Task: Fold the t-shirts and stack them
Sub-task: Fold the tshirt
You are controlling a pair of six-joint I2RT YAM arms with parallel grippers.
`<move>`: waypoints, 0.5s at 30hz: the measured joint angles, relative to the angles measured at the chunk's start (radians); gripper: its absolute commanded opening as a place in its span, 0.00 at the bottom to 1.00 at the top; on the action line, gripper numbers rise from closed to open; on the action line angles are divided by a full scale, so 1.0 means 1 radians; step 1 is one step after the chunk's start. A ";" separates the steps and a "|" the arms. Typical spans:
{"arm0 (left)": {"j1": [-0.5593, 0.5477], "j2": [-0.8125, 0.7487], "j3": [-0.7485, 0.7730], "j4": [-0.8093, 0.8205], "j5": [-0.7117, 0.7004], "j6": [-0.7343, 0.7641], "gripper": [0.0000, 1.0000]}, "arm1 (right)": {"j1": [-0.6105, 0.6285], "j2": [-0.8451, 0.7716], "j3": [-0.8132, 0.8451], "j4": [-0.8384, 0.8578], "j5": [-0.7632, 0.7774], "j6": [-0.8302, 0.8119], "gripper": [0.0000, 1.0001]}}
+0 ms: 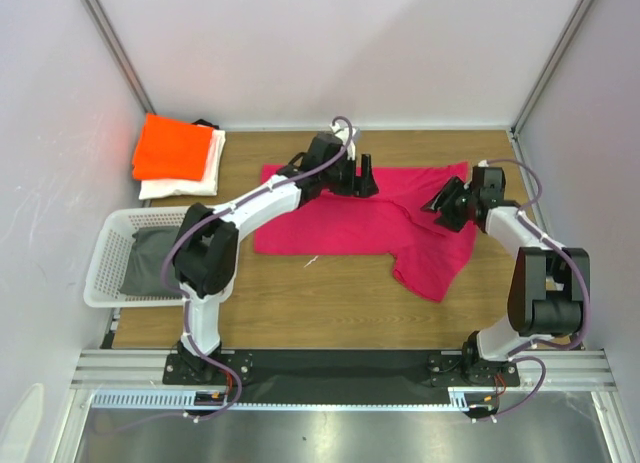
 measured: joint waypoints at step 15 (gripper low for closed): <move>-0.027 -0.007 -0.172 0.117 -0.039 0.003 0.79 | 0.122 -0.007 -0.220 0.250 0.192 0.328 0.59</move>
